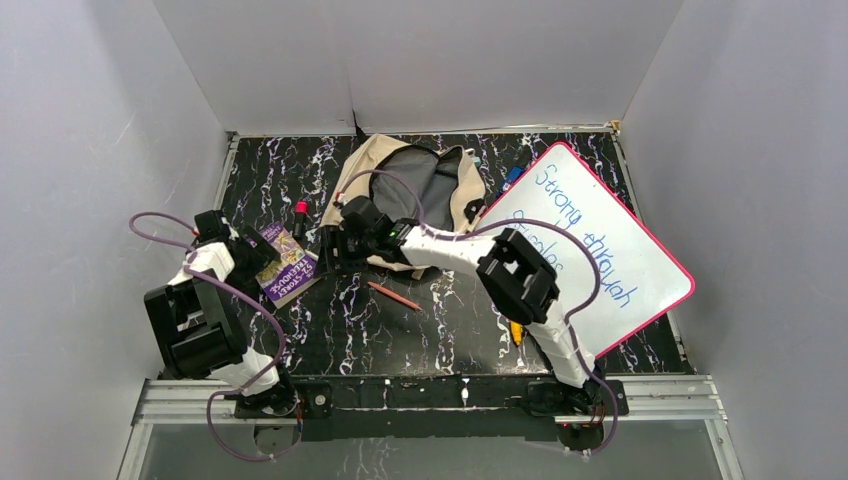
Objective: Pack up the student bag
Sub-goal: Pick up the book from the center of the board.
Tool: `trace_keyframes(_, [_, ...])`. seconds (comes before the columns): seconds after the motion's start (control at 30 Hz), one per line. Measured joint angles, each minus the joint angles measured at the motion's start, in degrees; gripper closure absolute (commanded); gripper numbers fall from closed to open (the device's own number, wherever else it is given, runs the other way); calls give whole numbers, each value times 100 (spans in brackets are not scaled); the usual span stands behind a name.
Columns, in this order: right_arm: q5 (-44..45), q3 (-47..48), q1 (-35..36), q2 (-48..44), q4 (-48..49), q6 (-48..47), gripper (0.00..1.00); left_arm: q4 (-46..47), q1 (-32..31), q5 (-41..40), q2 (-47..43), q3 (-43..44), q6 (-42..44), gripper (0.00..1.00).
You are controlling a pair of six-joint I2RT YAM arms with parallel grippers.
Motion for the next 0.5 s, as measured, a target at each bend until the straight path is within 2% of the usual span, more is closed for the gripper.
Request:
trace_keyframes(0.17, [107,302,186,483,-55,74,31,-262,70,-146,0,66,-79,20])
trace_keyframes(0.5, [538,800,146,881,-133,59,22,-348,142,-197,221,289,-144,21])
